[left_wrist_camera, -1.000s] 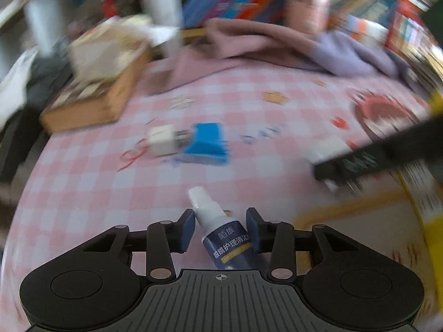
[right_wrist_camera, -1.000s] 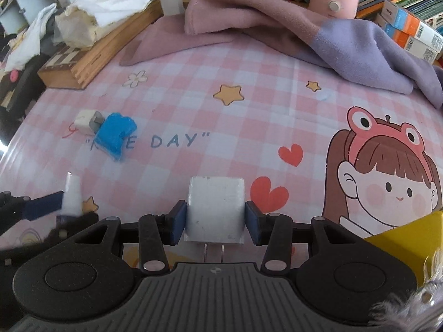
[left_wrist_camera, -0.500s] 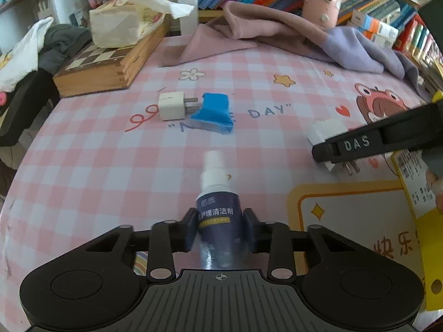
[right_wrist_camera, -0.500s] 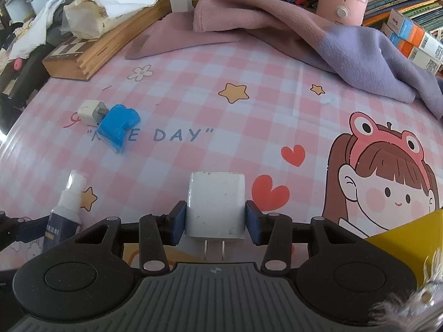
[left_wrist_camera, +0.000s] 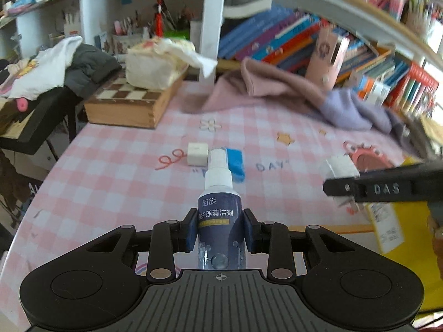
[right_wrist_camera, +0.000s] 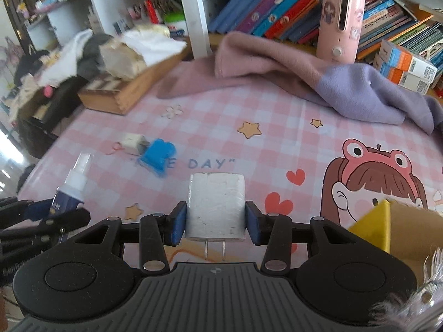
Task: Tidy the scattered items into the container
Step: 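Carry the spray bottle and charger plug with both tools toward the yellow box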
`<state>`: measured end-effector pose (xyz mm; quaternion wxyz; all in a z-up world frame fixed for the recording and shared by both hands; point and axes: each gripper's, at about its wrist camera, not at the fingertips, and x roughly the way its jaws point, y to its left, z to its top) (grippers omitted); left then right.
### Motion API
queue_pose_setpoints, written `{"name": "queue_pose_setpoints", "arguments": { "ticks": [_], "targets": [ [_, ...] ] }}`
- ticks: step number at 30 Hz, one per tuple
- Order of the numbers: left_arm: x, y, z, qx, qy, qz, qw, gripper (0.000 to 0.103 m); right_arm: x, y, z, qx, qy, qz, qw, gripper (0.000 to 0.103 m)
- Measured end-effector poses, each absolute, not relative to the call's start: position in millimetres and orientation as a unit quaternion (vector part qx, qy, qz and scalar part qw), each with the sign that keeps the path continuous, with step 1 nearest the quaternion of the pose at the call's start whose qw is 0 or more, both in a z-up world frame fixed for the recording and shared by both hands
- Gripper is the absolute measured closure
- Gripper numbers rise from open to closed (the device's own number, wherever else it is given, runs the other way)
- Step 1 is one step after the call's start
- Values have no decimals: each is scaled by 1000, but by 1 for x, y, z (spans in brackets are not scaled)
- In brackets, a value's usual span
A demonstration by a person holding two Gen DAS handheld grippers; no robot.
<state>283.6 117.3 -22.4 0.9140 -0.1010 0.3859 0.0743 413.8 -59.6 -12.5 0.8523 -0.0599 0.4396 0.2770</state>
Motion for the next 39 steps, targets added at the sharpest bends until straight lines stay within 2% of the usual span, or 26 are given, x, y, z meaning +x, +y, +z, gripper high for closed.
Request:
{"name": "queue_pose_setpoints", "arguments": {
  "ticks": [12, 29, 39],
  "targets": [
    [216, 119, 11, -125, 359, 33, 924, 72, 333, -90, 24, -42, 406, 278, 869, 61],
    [129, 113, 35, -140, 315, -30, 938, 72, 210, -103, 30, -9, 391, 248, 886, 61],
    [82, 100, 37, -145, 318, -71, 934, 72, 144, -121, 39, -2, 378, 222, 899, 61]
  ]
}}
